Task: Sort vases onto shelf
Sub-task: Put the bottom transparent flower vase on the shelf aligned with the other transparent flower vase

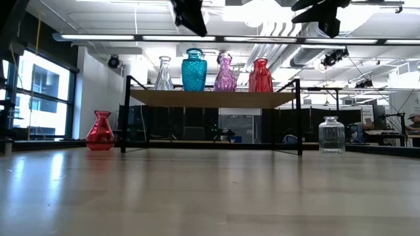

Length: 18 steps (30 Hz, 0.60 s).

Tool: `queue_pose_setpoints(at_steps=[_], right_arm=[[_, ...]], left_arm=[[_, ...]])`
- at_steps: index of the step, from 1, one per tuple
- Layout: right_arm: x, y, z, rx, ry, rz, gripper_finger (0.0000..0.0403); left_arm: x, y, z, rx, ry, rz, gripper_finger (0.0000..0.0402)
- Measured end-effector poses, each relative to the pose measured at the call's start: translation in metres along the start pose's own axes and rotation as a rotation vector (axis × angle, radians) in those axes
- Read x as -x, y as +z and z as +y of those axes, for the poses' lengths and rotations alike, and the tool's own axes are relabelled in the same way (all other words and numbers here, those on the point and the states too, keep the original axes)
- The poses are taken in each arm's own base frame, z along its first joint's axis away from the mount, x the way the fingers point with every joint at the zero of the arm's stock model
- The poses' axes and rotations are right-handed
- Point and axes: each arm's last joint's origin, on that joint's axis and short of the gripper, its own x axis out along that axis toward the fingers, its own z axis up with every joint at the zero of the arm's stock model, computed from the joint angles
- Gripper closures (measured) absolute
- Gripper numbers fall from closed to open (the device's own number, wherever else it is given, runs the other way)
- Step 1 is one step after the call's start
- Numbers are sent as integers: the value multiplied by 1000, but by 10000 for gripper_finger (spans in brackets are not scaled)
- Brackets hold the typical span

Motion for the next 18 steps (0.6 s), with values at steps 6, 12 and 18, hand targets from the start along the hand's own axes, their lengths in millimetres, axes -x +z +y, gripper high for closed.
queue_pose_setpoints(at_steps=[6, 12, 18], right_arm=[[0, 0, 0, 0, -3, -1, 299], [0, 0, 0, 0, -3, -1, 299], [0, 0, 0, 0, -3, -1, 299]], left_arm=[[48, -20, -15, -12, -48, 67, 309], [82, -41, -36, 50, -101, 177, 309], [101, -63, -60, 135, -139, 228, 309]])
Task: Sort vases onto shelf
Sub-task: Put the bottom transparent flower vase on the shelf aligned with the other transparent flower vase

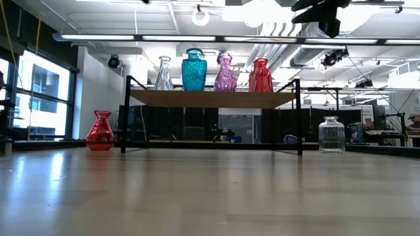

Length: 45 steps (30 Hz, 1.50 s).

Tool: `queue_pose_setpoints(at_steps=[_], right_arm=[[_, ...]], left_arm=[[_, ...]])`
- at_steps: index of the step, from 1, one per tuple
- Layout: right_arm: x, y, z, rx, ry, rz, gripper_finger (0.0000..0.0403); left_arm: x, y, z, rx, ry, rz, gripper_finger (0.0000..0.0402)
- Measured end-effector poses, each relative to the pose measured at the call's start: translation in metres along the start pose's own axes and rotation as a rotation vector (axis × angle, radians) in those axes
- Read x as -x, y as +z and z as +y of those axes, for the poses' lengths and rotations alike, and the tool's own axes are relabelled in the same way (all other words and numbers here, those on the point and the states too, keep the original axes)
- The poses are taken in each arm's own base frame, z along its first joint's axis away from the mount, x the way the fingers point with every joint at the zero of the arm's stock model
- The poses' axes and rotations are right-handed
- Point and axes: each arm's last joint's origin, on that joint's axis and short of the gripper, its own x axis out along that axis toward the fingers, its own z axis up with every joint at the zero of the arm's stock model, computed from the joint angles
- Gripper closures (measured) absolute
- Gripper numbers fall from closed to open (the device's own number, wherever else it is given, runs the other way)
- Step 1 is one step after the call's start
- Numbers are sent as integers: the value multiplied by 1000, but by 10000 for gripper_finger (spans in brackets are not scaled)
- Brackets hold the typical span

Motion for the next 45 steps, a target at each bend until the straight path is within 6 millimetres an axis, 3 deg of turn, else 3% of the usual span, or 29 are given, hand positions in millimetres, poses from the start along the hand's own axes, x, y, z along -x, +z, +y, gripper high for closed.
queue_pose_setpoints(at_steps=[13, 25, 36, 45], right_arm=[[0, 0, 0, 4, 3, 3, 299], [0, -1, 0, 4, 0, 7, 299], [0, -1, 0, 2, 0, 7, 299], [0, -1, 0, 4, -5, 7, 299]], left_arm=[[-19, -88, -53, 56, -91, 133, 309], [-76, -167, -120, 24, -206, 227, 309], [-105, -211, -159, 40, -338, 190, 309], [-125, -227, -180, 32, -343, 211, 309]])
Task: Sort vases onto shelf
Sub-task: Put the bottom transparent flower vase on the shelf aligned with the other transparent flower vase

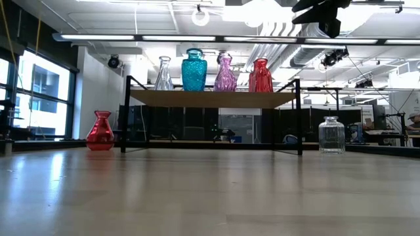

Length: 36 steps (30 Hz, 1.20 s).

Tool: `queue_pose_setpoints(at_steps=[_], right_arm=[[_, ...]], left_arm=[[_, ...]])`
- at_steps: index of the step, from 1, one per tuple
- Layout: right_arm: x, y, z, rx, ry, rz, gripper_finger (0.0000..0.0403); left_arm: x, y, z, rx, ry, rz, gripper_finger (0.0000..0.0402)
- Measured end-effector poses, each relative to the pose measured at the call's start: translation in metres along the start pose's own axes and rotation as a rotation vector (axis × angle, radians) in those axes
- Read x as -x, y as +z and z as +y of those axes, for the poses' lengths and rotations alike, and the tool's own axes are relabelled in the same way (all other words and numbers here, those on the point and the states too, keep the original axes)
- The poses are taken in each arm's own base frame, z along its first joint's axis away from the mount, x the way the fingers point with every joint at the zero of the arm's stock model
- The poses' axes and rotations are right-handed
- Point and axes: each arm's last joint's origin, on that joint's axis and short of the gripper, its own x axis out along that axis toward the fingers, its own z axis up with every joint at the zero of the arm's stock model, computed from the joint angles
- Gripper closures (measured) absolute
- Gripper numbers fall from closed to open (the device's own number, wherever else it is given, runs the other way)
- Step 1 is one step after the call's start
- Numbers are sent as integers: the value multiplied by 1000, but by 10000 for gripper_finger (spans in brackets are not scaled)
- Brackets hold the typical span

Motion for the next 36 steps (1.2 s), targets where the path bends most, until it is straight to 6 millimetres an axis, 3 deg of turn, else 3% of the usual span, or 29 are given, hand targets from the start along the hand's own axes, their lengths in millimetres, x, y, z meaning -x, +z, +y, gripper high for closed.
queue_pose_setpoints(at_steps=[10, 36], right_arm=[[0, 0, 0, -3, -1, 4, 299], [0, 0, 0, -2, 2, 6, 299]], left_arm=[[-20, 0, -9, -3, 11, 15, 309], [-48, -5, -16, -1, 62, 55, 320]])
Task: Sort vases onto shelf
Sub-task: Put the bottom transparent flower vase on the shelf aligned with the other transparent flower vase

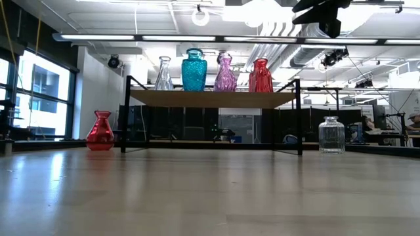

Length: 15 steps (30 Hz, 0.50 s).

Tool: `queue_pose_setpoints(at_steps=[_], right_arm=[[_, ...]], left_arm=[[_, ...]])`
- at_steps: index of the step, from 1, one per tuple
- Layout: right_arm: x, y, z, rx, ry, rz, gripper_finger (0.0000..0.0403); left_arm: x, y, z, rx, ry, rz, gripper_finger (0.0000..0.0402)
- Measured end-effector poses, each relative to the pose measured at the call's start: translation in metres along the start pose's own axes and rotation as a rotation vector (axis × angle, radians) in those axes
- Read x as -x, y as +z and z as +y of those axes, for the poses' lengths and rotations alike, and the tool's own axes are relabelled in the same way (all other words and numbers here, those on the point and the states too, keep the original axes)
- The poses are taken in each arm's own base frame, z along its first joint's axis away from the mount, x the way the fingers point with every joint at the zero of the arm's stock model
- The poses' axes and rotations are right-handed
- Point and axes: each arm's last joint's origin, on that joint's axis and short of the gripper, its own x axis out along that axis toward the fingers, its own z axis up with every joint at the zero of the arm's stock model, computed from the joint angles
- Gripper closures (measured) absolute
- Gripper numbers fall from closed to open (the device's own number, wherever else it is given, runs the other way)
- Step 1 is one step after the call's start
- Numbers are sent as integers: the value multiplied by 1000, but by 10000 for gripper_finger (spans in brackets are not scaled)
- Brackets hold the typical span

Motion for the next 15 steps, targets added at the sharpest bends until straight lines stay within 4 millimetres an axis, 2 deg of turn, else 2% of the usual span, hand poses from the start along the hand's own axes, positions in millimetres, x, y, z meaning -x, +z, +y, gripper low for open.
queue_pose_setpoints(at_steps=[8, 15], right_arm=[[0, 0, 0, 3, 0, 0, 299], [0, 0, 0, 2, -1, -1, 299]], left_arm=[[0, 0, 0, 0, 3, -4, 387], [0, 0, 0, -2, 4, -2, 392]])
